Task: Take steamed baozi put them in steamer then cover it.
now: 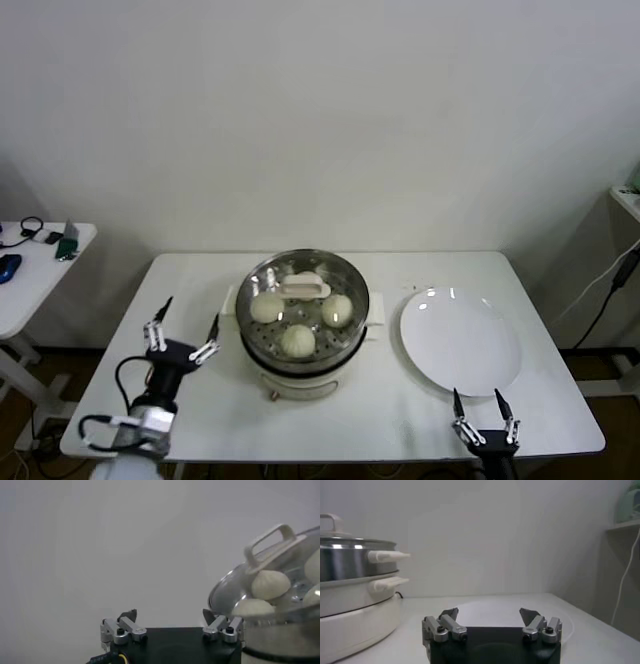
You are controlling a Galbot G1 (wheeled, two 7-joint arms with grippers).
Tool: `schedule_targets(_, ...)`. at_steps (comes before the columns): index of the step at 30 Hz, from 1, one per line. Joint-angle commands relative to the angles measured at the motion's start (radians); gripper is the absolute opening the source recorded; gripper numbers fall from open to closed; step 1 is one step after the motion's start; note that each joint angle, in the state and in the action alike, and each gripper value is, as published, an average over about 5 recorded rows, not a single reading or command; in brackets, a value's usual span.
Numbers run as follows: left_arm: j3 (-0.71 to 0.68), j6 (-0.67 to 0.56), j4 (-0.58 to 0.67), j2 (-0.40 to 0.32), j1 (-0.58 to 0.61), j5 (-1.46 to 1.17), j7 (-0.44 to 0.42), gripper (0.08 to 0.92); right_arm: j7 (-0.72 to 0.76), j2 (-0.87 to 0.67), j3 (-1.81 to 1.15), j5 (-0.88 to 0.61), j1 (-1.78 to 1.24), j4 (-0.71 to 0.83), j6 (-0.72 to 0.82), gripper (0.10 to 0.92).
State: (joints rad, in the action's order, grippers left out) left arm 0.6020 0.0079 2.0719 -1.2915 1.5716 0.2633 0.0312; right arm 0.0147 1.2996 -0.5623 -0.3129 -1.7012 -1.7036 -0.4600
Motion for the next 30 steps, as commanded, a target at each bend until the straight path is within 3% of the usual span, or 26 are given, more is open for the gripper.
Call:
schedule_targets(1, 0.168, -0.380, -0.272, 0.000, 0.130, -0.575, -0.074, 0.823, 0.010, -0.007, -0.011, 0.014, 0.021, -0.013, 0.015, 0.823)
schedule_targets(12, 0.119, -0.432, -0.335, -0.042, 0.149, -0.566, -0.099, 0.823, 0.046, -0.007, -0.009, -0.003, 0.033, -0.014, 0.020, 0.823)
schedule_targets(30, 0.103, -0.415, -0.307, -0.046, 0.136, -0.555, -0.100, 0.823, 0.054, -0.008, -0.002, -0.003, 0.026, -0.012, 0.015, 0.823)
